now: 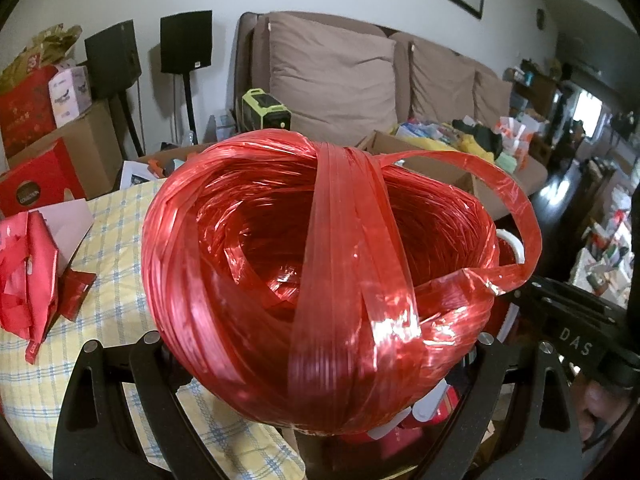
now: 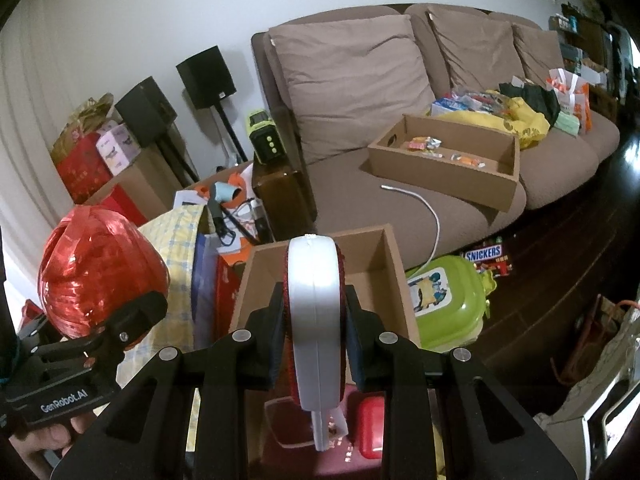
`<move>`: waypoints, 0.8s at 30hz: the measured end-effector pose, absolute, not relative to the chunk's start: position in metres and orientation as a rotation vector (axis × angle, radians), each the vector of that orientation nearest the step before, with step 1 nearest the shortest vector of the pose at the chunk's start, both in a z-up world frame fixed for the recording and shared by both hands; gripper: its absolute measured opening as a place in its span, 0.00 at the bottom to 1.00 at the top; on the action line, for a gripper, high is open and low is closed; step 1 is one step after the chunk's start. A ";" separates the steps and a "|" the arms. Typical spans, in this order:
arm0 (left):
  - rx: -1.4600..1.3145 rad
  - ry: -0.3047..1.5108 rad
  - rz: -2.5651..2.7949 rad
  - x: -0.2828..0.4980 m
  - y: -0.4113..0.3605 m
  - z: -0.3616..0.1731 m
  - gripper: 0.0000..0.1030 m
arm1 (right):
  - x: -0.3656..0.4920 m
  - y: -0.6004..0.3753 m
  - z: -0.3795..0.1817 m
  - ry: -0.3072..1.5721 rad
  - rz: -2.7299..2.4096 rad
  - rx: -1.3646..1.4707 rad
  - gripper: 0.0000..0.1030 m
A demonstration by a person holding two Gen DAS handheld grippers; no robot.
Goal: Organize objects
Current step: 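Carry the lint brush and raffia ball toward the open cardboard box with the hand-hole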
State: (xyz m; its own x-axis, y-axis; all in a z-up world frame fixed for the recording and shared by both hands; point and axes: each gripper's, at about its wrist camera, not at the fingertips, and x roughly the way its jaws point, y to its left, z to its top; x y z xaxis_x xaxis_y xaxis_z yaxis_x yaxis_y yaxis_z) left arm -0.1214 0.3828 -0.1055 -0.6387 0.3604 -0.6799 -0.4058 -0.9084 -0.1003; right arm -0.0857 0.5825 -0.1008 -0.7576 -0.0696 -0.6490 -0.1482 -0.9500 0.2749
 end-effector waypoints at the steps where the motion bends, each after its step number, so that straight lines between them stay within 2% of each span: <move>1: -1.027 0.086 2.512 -0.121 0.384 -0.107 0.91 | -0.086 0.583 -0.101 0.488 2.863 -1.078 0.25; 24: -1.078 0.136 2.486 -0.131 0.395 -0.125 0.91 | -0.082 0.600 -0.106 0.527 2.832 -1.041 0.25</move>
State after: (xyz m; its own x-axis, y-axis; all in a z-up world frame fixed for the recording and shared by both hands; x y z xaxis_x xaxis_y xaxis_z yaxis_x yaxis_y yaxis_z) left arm -0.1307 0.3955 -0.1253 -0.6081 0.3429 -0.7160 -0.4192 -0.9046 -0.0772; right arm -0.0824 0.6003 -0.1063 -0.7662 -0.0446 -0.6410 -0.1890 -0.9378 0.2912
